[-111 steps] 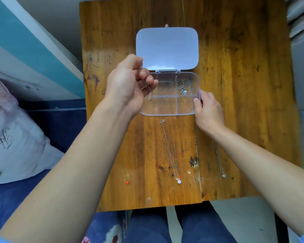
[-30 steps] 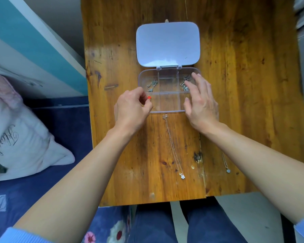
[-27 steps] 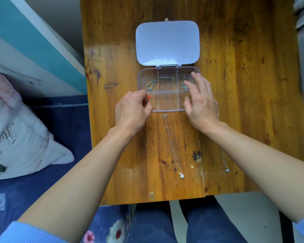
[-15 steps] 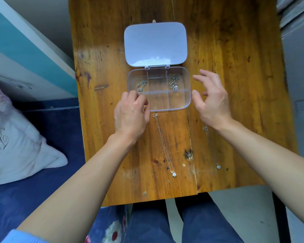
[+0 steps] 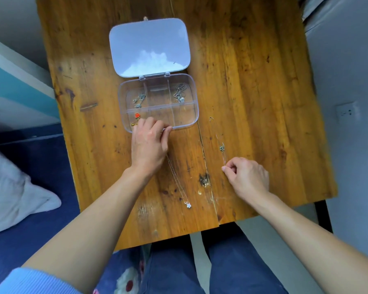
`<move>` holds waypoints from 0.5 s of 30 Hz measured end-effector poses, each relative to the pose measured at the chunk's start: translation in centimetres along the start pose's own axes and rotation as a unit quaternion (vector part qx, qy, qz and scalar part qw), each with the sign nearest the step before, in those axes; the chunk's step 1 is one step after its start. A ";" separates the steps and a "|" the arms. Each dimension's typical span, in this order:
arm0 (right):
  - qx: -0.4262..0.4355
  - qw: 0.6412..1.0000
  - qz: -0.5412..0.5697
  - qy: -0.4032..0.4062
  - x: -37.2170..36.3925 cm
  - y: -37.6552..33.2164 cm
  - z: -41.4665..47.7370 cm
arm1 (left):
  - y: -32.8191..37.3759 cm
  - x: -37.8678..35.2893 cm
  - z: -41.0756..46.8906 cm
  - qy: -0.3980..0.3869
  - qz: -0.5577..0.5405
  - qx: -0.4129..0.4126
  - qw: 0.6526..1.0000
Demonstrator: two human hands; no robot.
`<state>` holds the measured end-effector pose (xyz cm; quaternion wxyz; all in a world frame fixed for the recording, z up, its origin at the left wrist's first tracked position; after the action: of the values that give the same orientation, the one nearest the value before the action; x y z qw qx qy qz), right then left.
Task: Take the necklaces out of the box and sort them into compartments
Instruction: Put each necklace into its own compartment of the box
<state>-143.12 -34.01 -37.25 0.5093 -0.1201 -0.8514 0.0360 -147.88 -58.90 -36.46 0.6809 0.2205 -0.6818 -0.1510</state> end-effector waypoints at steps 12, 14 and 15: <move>0.172 0.932 0.312 0.075 6.8 -4.3 0.9 | 0.3 0.1 -0.1 0.008 0.001 -0.001 1.000; 0.144 0.891 0.428 0.050 8.0 -5.6 1.8 | 0.3 0.1 -0.2 0.006 -0.001 0.000 1.000; 0.132 0.862 0.489 0.037 8.4 -6.2 2.3 | 0.3 0.1 -0.1 0.003 -0.003 0.001 1.000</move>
<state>-150.03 -37.88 -30.00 0.4688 -0.4536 -0.6511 0.3880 -147.78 -58.64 -36.24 0.6823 0.2238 -0.6794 -0.1512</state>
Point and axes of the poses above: each hand's wrist, its own z-axis towards the middle knuckle, its own x-axis out of the back of the hand, y = z × x, the point moved 6 cm from there along z, towards the middle knuckle, and after that the axes turned 3 degrees about -z, right-handed, at the moved point
